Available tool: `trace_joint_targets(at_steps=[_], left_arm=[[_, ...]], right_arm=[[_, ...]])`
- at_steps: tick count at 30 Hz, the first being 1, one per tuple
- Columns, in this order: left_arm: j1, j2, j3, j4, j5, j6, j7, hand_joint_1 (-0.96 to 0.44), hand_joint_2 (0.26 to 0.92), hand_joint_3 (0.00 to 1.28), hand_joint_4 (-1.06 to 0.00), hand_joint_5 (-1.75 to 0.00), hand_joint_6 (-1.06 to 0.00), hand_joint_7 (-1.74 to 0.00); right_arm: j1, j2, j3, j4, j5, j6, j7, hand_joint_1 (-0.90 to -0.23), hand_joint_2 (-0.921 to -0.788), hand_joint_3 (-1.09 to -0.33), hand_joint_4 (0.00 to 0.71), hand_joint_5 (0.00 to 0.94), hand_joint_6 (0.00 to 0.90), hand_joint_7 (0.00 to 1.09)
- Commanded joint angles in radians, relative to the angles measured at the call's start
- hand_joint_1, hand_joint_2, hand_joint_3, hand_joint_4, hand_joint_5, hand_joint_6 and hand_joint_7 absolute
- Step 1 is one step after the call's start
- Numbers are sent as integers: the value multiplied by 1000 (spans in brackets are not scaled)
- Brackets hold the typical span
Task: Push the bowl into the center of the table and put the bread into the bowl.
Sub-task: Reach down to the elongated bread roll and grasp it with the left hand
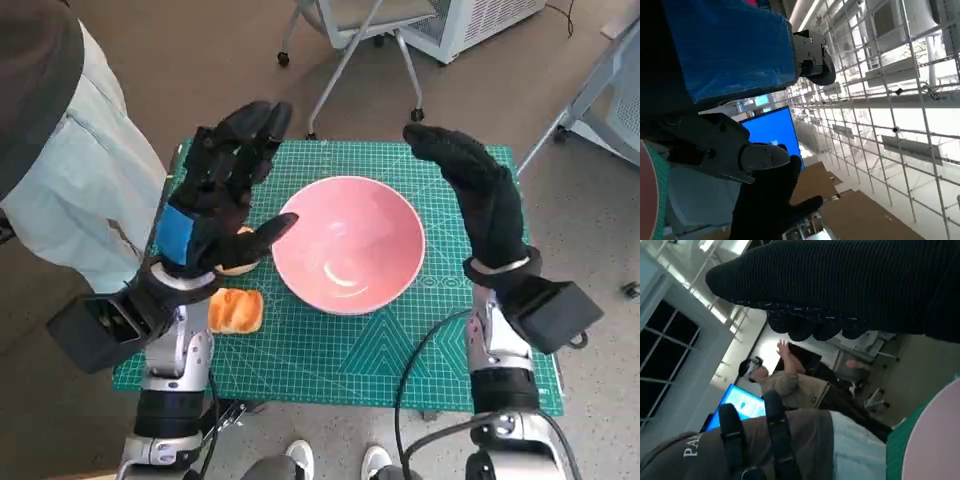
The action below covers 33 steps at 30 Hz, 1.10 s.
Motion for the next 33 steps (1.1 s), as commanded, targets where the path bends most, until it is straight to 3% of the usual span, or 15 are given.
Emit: trace_joint_targets(at_steps=[1,3,6,8,12,18,33], left_arm=[[-17,53,4,-41,7,-5,-38,-259,910,291,-182,-17,1,-606],[-8,117,20,-67,73,-7,-32,-272,889,269,-183,-16,1,-591],[42,326,55,-219,241,162,-36,-244,818,216,-185,-16,-1,-576],[70,442,67,-308,322,282,-71,-186,762,137,-187,-10,-57,-478],[100,610,72,-433,398,492,-157,-66,715,52,-163,-3,-142,-244],[153,692,102,-488,340,541,-227,66,707,24,-129,-2,-186,-107],[284,802,98,-641,366,661,-276,25,710,33,-132,-1,-232,-57]], right_arm=[[43,0,19,-36,16,45,16,-702,-921,-777,175,14,225,207],[48,-1,21,-46,18,55,13,-703,-921,-776,175,13,223,211],[57,-3,21,-61,22,68,9,-703,-921,-776,175,12,219,216],[62,-3,21,-70,23,75,5,-702,-921,-777,175,11,216,220],[68,-8,15,-86,22,83,-5,-700,-921,-780,177,5,184,278],[70,-16,-2,-108,37,105,-16,-695,-921,-792,176,1,86,455],[61,8,-10,-98,43,97,-52,-691,-921,-799,174,3,46,526]])
